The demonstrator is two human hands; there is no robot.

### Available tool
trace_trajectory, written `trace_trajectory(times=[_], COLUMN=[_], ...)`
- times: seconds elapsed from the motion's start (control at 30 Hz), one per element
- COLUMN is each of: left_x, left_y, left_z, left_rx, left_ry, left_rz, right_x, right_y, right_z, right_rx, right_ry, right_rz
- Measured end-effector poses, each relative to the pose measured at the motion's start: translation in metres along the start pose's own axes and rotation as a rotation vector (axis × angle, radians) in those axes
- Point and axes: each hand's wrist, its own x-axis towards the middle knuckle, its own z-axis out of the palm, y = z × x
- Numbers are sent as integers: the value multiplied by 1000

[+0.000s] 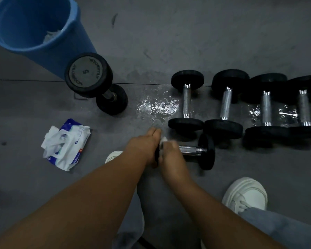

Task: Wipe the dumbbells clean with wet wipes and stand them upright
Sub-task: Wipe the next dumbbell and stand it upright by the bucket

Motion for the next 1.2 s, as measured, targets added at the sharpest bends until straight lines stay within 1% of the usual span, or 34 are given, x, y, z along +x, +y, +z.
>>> trace_trajectory(times=[0.07, 0.1, 0.13, 0.2, 0.23, 0.27, 0.33, 0.37, 0.4, 0.47, 0.5, 0.53, 0.57, 0.63, 0.7, 0.77, 0.83, 0.87, 0.9, 0.97, 1.03, 1.1, 1.13, 1.2], left_x=[-1, -1, 0, 2, 2, 1, 0, 0, 0, 2, 3, 3, 3, 4, 4, 4, 3, 3, 3, 3, 4, 3, 3, 4], left_y=[1, 1, 1, -1, -1, -1, 0, 1, 1, -1, -1, -1, -1, -2, -3, -2, -2, -2, -2, -2, -2, -2, -2, -2], left_z=[0, 0, -1, -2, -3, -3, -2, -2, -2, -4, -5, -6, -6, -4, -4, -6, -6, -6, -6, -7, -7, -6, -6, -7], left_rx=[4, 2, 0, -1, -3, -4, 1, 4, 6, 10, 10, 10, 12, 9, 6, 7, 10, 10, 10, 9, 5, -2, -1, 2], left_ry=[1, 0, -3, 1, -3, -9, -18, -25, -28, -34, -40, -43, -41, -40, -41, -46, -44, -42, -39, -39, -38, -38, -39, -48], left_rz=[5, 7, 8, 3, -1, -1, 2, 4, 5, 2, 1, 1, 1, 5, 5, 4, 10, 12, 13, 9, 12, 14, 13, 11], right_x=[-11, -13, -13, -6, -2, 1, -2, -6, -8, -9, -8, -7, -4, 4, 19, 29, 33, 32, 31, 38, 39, 33, 31, 31], right_y=[10, 16, 18, 13, 9, 9, 9, 12, 14, 10, 7, 3, 0, 1, 7, 11, 7, 1, -6, -9, -8, -16, -20, -24], right_z=[10, 11, 8, -2, -6, -9, -14, -19, -26, -44, -51, -56, -58, -56, -55, -58, -57, -57, -60, -67, -72, -69, -65, -59], right_rx=[-120, -170, -161, -73, -76, -124, -309, -368, -374, -345, -398, -476, -570, -761, -919, -985, -1006, -1005, -1007, -988, -972, -1037, -1053, -1023], right_ry=[-178, -199, -150, 61, 116, 93, -72, -101, -51, 163, 230, 252, 218, 97, -27, -127, -268, -312, -316, -269, -249, -393, -437, -401], right_rz=[49, 55, 63, 9, -13, -28, 1, 23, 42, 48, 44, 33, 19, 13, 74, 166, 161, 147, 141, 140, 189, 212, 218, 157])
